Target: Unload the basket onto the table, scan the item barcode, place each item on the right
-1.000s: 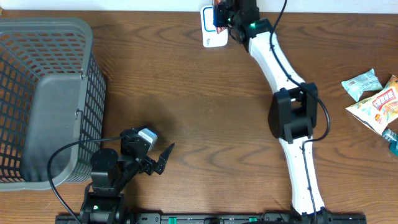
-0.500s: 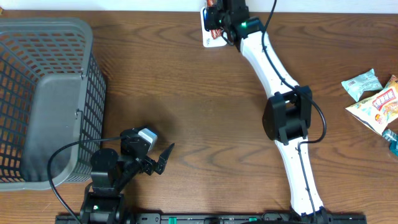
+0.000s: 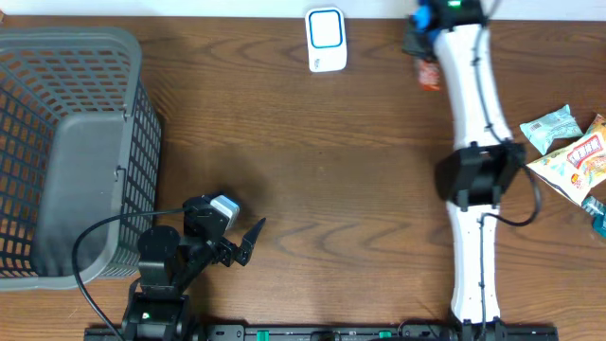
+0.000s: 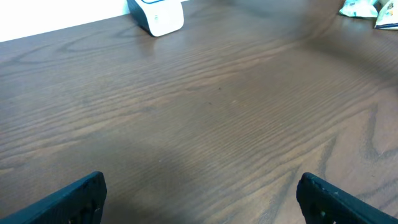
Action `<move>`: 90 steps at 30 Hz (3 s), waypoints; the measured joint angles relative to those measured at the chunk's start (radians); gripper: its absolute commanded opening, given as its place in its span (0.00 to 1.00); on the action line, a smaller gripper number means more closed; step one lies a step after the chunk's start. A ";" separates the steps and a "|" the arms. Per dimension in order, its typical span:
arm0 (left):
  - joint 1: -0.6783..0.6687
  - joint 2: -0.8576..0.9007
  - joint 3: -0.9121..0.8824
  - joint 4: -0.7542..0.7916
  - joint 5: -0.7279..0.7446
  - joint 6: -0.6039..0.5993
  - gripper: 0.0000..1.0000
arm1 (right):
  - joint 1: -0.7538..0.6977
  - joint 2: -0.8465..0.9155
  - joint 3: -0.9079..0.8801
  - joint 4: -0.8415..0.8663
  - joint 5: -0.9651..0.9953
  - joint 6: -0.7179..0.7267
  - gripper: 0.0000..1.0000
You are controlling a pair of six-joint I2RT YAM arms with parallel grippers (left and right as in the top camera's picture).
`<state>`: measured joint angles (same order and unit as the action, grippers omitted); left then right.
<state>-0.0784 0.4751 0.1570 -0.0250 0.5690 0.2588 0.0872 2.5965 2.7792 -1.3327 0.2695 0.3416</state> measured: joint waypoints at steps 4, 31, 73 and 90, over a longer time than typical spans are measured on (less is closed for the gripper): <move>0.000 0.000 0.000 -0.001 0.000 0.000 0.98 | -0.113 0.000 -0.079 -0.005 0.081 0.014 0.01; 0.000 0.000 0.000 -0.001 0.000 0.000 0.98 | -0.217 -0.312 -0.230 -0.296 0.139 0.143 0.99; 0.000 0.000 0.000 -0.001 0.000 0.000 0.98 | 0.072 -1.042 -0.209 -0.361 -0.071 -0.042 0.99; 0.000 0.000 0.000 -0.001 0.000 0.000 0.98 | 0.072 -1.083 -0.209 -0.101 -0.188 -0.139 0.99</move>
<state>-0.0784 0.4751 0.1570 -0.0257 0.5694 0.2588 0.1596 1.5139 2.5702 -1.4338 0.0818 0.2024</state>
